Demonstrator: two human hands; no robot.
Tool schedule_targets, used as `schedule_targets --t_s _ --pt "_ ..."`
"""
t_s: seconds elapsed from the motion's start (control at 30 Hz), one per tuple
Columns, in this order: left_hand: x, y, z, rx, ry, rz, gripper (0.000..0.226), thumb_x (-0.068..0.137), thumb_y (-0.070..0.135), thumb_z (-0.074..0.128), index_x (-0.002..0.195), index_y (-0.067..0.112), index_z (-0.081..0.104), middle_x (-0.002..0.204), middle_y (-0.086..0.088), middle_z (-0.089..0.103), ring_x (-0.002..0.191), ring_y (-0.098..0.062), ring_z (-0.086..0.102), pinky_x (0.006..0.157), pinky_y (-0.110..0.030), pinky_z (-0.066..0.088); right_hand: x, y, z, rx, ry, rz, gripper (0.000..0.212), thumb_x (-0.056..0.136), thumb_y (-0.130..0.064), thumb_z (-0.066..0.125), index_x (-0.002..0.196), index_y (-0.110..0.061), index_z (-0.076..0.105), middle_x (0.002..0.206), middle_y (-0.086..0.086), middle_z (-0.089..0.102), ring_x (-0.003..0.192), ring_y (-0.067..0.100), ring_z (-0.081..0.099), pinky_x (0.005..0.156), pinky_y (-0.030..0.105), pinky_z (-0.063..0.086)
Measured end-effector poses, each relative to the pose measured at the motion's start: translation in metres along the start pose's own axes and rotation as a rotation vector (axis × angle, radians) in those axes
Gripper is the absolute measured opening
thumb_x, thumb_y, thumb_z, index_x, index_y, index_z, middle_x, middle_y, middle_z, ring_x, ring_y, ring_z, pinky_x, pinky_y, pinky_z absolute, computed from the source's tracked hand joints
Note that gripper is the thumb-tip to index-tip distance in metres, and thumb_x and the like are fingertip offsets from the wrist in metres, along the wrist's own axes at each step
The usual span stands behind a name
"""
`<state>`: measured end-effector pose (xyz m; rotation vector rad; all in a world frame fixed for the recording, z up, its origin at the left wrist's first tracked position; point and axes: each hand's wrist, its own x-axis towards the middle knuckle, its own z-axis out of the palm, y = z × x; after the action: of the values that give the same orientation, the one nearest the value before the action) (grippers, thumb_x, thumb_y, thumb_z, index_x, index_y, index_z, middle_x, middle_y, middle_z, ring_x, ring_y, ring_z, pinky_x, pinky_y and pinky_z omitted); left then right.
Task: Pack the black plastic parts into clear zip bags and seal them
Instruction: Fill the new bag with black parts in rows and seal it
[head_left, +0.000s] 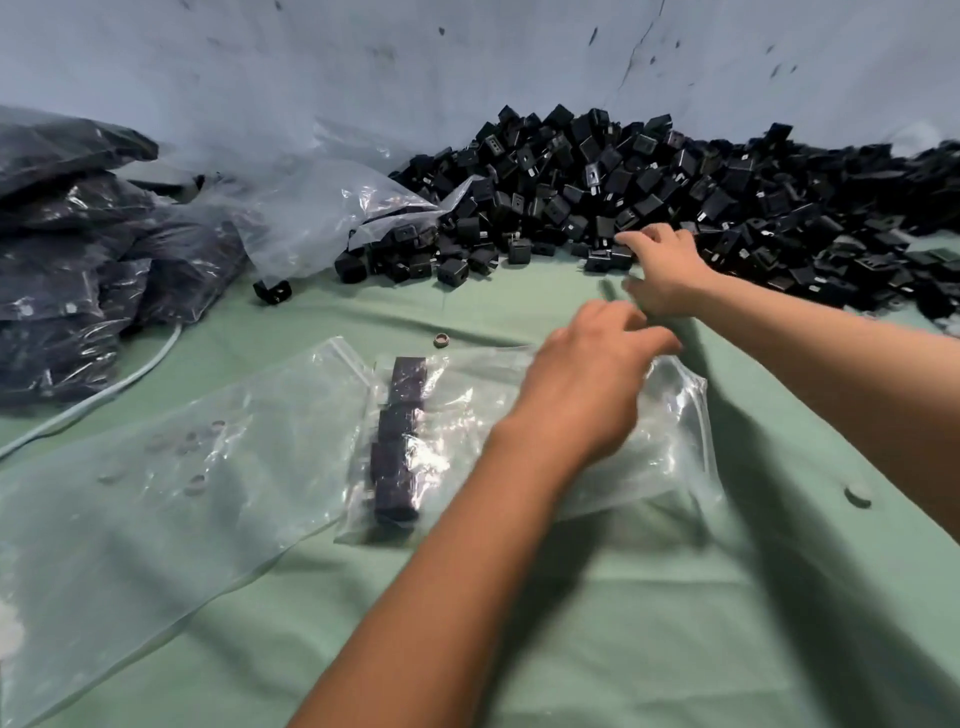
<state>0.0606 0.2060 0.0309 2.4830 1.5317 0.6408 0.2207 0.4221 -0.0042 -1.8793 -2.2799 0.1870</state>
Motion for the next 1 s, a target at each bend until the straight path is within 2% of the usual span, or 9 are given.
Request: schedule_targets --t_s 0.13,0.2,0.3,0.37,0.57,0.67,0.73,0.83,1.0 --pt "0.010 0.006 0.017 0.019 -0.055 0.065 0.067 0.085 -0.001 0.036 0.131 0.035 0.067 0.132 -0.007 0.048 0.128 -0.026 0.039 0.098 -0.042 0.043 0.028 0.000 0.020 0.010 -0.107 0.029 0.070 0.105 -0.034 0.054 0.162 -0.042 0.015 0.168 0.016 0.011 0.154 0.039 0.005 0.124 0.054 0.018" --pt "0.010 0.002 0.020 0.040 -0.040 0.089 0.064 0.085 -0.004 0.038 0.127 0.035 0.069 0.124 -0.005 0.048 0.121 -0.026 0.040 0.089 -0.039 0.045 0.029 0.000 0.022 -0.045 -0.059 -0.014 0.061 0.103 -0.040 0.056 0.157 -0.045 0.028 0.162 0.013 0.025 0.150 0.037 0.013 0.119 0.058 0.028" --pt "0.011 -0.006 0.021 0.045 0.041 0.103 0.037 0.092 0.003 0.066 0.117 0.028 0.072 0.111 -0.004 0.050 0.108 -0.025 0.046 0.079 -0.042 0.049 0.018 -0.002 0.013 -0.080 0.067 -0.127 0.043 0.094 -0.045 0.069 0.134 -0.035 0.054 0.137 0.007 0.048 0.132 0.036 0.033 0.098 0.054 0.043" --pt "0.008 -0.009 0.020 0.001 0.077 0.094 0.024 0.090 0.010 0.074 0.109 0.023 0.074 0.105 -0.005 0.053 0.098 -0.026 0.052 0.076 -0.044 0.049 0.004 -0.006 0.007 -0.101 0.085 -0.192 0.038 0.090 -0.045 0.073 0.117 -0.025 0.057 0.125 0.006 0.056 0.122 0.033 0.042 0.085 0.047 0.042" --pt "-0.005 -0.020 0.009 -0.077 0.034 -0.023 0.012 0.090 0.013 0.074 0.100 0.019 0.076 0.093 -0.003 0.069 0.085 -0.022 0.064 0.078 -0.037 0.054 -0.072 -0.005 -0.006 -0.129 0.101 -0.231 0.025 0.101 -0.045 0.060 0.101 -0.022 0.069 0.103 -0.001 0.069 0.113 0.029 0.055 0.083 0.042 0.037" --pt "-0.012 -0.020 0.004 -0.125 0.040 -0.081 0.019 0.088 0.006 0.074 0.102 0.019 0.078 0.089 0.000 0.073 0.076 -0.012 0.064 0.073 -0.025 0.052 -0.124 0.008 -0.011 0.004 0.260 -0.271 0.018 0.103 -0.029 0.058 0.103 -0.018 0.072 0.095 0.001 0.071 0.104 0.028 0.057 0.087 0.042 0.038" --pt "-0.016 -0.016 0.002 -0.126 0.065 -0.106 0.021 0.088 0.003 0.073 0.103 0.018 0.078 0.088 0.001 0.074 0.073 -0.007 0.062 0.072 -0.022 0.052 -0.156 0.011 -0.020 0.272 0.282 -0.255 0.016 0.105 -0.022 0.056 0.103 -0.015 0.070 0.089 0.006 0.074 0.083 0.024 0.068 0.073 0.032 0.049" --pt "-0.019 -0.006 -0.003 -0.136 0.101 -0.126 0.021 0.090 0.003 0.069 0.104 0.015 0.078 0.092 -0.001 0.075 0.083 -0.015 0.069 0.080 -0.034 0.059 -0.193 0.006 -0.038 0.730 0.116 -0.196 0.015 0.108 -0.018 0.050 0.102 -0.018 0.064 0.077 0.007 0.074 0.051 0.019 0.065 0.048 0.019 0.045" --pt "-0.020 0.017 -0.014 -0.116 0.101 -0.110 0.022 0.089 0.005 0.065 0.103 0.017 0.077 0.094 -0.004 0.074 0.089 -0.023 0.068 0.080 -0.038 0.057 -0.217 -0.004 -0.044 0.763 -0.360 -0.273 0.028 0.109 -0.017 0.050 0.096 -0.011 0.074 0.077 0.010 0.070 0.061 0.015 0.057 0.053 0.023 0.045"
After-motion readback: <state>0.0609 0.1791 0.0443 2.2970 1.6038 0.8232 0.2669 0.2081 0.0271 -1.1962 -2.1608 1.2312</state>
